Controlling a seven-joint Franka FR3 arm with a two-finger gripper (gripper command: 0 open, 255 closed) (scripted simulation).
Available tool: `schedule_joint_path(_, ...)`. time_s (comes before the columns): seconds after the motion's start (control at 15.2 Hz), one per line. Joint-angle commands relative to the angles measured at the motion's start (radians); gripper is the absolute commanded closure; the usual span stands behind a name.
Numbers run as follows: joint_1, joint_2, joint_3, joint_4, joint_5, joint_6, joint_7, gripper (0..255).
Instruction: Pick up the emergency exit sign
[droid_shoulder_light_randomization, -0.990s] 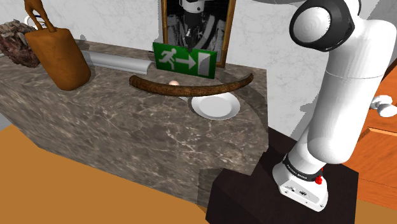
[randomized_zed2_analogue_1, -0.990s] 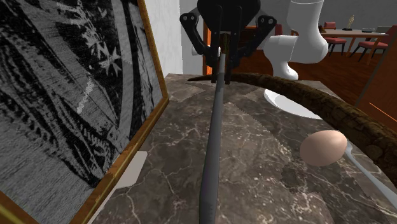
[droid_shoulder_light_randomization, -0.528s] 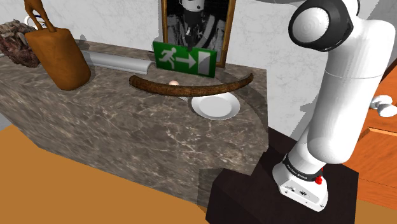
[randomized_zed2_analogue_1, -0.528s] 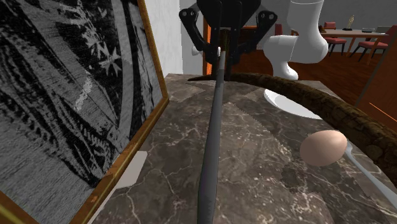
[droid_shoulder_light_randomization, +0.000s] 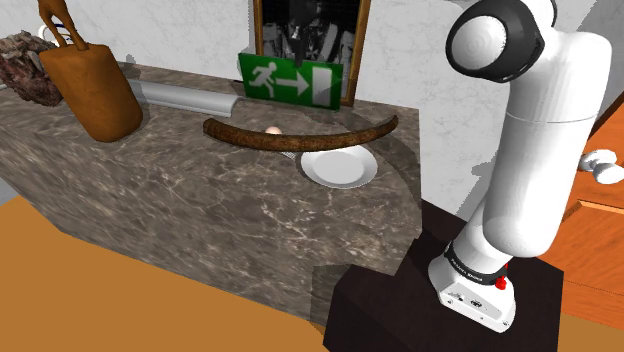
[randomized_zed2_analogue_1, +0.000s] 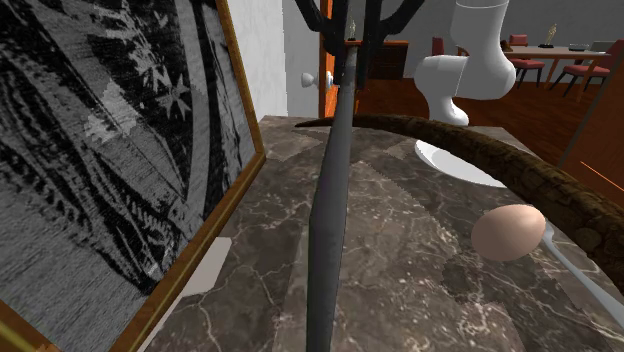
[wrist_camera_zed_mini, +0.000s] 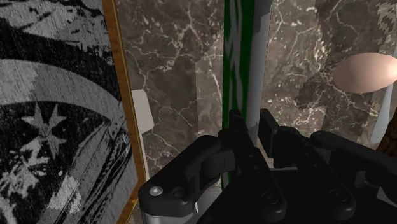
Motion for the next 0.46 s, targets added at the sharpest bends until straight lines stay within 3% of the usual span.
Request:
schedule_joint_path(0.0,-0.003,0.013,0.000,0.049,0.002,-0.035,0.000,255)
schedule_joint_path(0.4,-0.010,0.048,-0.001,0.159,0.008,-0.111,0.000,255)
